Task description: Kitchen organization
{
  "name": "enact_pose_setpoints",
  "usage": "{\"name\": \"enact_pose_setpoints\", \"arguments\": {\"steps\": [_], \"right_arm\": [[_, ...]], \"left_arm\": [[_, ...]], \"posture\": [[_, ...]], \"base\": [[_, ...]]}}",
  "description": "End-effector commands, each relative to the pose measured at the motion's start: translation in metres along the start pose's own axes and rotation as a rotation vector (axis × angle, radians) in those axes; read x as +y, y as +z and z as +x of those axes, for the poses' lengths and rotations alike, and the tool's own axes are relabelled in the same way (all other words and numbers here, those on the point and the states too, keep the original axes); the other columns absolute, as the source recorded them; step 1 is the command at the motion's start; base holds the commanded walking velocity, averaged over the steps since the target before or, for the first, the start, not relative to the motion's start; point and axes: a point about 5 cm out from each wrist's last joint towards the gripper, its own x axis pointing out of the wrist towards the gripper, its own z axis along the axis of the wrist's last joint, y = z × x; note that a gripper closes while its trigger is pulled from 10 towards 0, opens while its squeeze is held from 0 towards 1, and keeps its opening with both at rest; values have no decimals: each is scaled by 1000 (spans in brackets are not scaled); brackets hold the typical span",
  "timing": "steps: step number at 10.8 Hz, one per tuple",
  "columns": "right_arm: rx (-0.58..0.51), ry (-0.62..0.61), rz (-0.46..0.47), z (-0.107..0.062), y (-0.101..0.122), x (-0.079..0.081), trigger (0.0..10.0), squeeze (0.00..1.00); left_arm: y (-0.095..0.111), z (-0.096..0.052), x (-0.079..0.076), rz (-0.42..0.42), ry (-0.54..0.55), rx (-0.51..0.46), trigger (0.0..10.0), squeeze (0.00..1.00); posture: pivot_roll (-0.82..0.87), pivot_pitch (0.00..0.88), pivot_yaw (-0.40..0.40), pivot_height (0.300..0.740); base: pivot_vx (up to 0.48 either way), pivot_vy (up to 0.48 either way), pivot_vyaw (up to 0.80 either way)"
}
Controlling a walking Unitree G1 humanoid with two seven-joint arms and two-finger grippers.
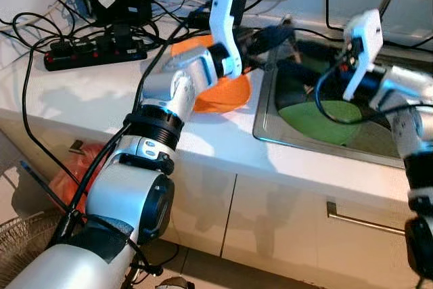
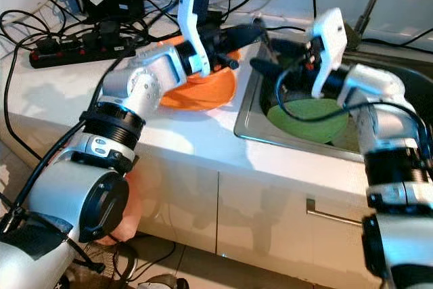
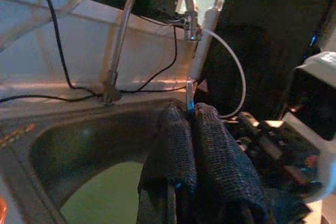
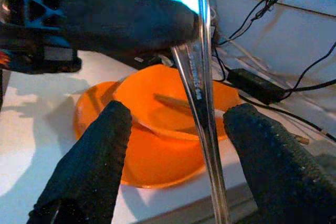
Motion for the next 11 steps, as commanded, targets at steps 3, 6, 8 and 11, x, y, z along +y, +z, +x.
{"name": "enact_pose_setpoints", "arguments": {"steps": [3, 6, 8, 11], "right_arm": [[31, 8, -4, 10, -9, -2, 0, 0], [31, 8, -4, 10, -9, -2, 0, 0], [31, 8, -4, 10, -9, -2, 0, 0], [31, 8, -4, 10, -9, -2, 0, 0]], "left_arm": [[12, 5, -10, 29, -46, -17, 0, 0], [12, 5, -10, 29, -46, -17, 0, 0], [12, 5, -10, 29, -46, -17, 0, 0], [12, 5, -10, 29, -46, -17, 0, 0]], "posture": [[22, 13, 4, 740], [22, 13, 4, 740], [22, 13, 4, 740], [22, 13, 4, 740]], "base": [[0, 0, 0], [0, 0, 0], [0, 0, 0], [0, 0, 0]]}}
